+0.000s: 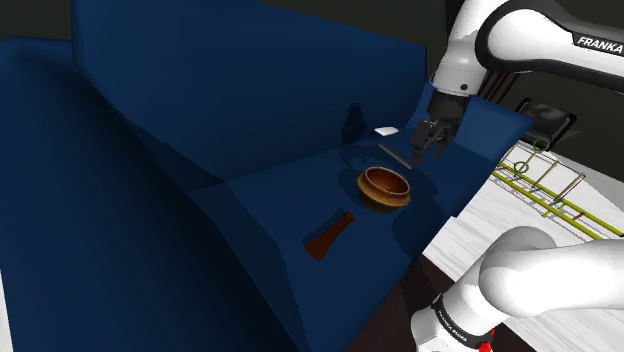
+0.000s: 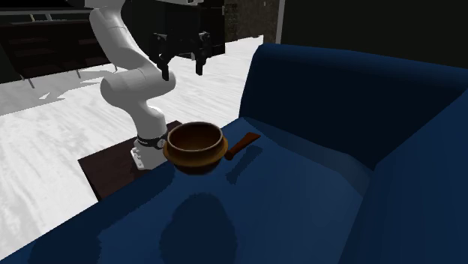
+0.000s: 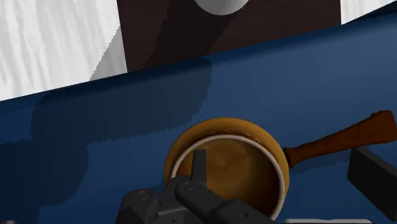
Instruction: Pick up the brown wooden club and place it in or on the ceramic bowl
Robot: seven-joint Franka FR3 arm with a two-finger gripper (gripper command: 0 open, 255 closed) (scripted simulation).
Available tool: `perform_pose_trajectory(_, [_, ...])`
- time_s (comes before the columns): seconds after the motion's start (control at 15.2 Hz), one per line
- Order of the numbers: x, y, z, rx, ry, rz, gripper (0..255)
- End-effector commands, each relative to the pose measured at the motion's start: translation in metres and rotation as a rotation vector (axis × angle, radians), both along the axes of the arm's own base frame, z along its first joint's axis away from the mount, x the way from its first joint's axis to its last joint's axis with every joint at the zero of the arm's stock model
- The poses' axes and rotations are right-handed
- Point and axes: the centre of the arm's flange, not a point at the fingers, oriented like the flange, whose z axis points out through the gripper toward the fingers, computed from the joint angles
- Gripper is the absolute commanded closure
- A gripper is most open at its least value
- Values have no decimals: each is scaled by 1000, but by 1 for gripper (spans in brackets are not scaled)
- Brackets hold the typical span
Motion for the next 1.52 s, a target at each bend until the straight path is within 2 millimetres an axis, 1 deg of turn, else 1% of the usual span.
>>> perform_pose_trajectory(0.0, [0,0,0,0,0,0,0])
perform_pose_trajectory(0.33, [-14,48,-46,-44,-57,-271,0])
perform_pose_trajectory(0.66, [-12,95,-94,-88,-113,-543,0])
perform_pose_trajectory(0.99, [4,138,-143,-132,-170,-814,0])
perform_pose_trajectory(1.25, [27,166,-183,-168,-215,-1032,0])
perform_pose_trajectory(1.45, [47,181,-210,-192,-246,-1180,0])
